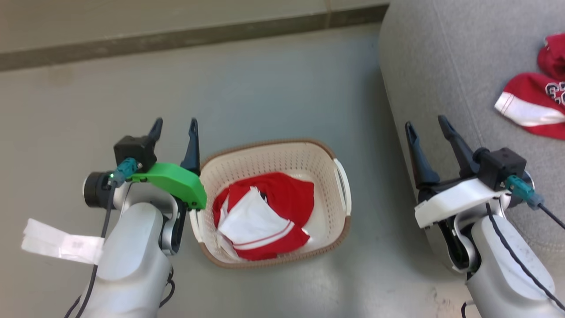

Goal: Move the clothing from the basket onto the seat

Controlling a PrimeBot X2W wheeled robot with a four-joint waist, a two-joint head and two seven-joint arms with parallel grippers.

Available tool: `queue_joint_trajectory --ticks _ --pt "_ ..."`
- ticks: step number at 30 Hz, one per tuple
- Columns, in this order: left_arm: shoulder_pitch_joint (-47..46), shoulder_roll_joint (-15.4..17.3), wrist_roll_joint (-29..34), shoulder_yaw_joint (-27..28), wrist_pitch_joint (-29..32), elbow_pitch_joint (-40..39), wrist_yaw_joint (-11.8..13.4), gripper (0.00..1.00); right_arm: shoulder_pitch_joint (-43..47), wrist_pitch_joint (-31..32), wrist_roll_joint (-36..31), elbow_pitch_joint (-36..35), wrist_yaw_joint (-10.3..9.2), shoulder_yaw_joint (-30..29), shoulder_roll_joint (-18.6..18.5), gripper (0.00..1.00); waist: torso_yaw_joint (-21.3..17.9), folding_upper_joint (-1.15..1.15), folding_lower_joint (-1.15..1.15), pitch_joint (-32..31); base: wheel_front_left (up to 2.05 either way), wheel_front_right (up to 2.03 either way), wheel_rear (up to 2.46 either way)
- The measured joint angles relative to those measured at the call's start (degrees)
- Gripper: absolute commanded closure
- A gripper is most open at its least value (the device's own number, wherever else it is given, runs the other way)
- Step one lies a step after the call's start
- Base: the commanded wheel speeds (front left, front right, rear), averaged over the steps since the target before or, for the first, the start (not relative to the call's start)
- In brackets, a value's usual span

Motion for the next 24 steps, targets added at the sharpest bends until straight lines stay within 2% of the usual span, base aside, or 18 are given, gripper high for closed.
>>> queue_joint_trajectory --ticks 11,24 --pt "6.91 0.9 2.99 1.4 0.0 -11.99 1.49 0.0 3.64 0.0 0.05 1.07 -0.49 0.04 -0.09 0.0 1.77 0.0 0.0 -8.32 0.0 0.0 0.0" --pt "18.06 2.87 3.66 2.81 0.0 -19.28 3.2 0.0 6.98 0.02 0.42 1.23 -1.57 -1.26 -1.12 0.0 2.31 0.0 0.0 -14.74 0.0 0.0 0.0"
